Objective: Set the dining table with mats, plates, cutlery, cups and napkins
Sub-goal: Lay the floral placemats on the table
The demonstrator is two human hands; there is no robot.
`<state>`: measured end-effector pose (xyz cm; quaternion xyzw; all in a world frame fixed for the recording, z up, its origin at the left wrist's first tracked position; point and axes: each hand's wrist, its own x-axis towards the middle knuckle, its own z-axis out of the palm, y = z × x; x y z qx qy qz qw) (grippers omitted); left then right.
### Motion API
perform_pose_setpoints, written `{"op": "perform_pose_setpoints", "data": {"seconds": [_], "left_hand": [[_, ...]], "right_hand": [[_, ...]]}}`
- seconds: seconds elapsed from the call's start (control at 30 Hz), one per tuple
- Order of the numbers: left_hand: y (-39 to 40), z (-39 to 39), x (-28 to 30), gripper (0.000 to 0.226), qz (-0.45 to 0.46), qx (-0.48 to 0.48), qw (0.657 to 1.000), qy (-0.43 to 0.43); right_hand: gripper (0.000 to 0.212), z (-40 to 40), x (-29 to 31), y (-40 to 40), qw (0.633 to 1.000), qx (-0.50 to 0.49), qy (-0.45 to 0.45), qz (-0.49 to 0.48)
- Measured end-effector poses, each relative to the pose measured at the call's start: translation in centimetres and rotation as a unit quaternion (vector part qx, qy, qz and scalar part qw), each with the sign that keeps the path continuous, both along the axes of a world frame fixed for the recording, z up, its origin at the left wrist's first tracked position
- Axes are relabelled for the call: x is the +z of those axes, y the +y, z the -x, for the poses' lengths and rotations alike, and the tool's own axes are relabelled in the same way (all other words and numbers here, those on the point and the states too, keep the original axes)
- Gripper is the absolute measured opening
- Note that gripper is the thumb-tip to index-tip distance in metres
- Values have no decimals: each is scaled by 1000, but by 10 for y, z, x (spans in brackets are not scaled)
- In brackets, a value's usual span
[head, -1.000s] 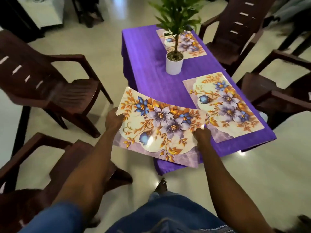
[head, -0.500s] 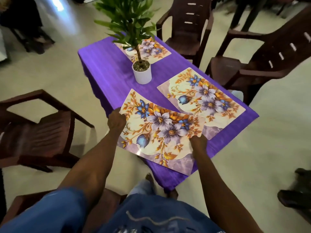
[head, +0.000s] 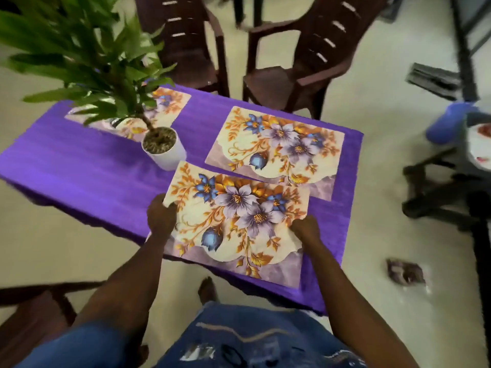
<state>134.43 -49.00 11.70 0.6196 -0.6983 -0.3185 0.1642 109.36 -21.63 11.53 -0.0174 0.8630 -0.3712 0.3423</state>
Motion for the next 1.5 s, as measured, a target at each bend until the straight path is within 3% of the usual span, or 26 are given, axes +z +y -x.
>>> {"op": "perform_pose_setpoints", "data": {"seconds": [0.13,0.3,0.5,0.77,0.9,1.5], "left_hand": [[-29,-10,-9,23,-9,-68,997,22],[-45,-13,-15,23,-56,-80,993,59],[-54,-7,-9,23,-86,-64,992,69],[-57,-7,-10,26,-114,-37,989,86],[-52,-6,-7,27,-119,-28,990,69],[-59,2,-13,28,-121,-41,990,58]], "right_hand": [[35,-42,8,-16,987,-105,73,-94],[52,-64,5,-27,965,-102,133,-200],[40,-89,-3,-33,939,-64,198,-276],[37,-86,-4,-35,955,-46,211,-201],[41,-94,-2,-43,947,20,228,-224],[55,-113,-11,-43,943,52,212,-252]]}}
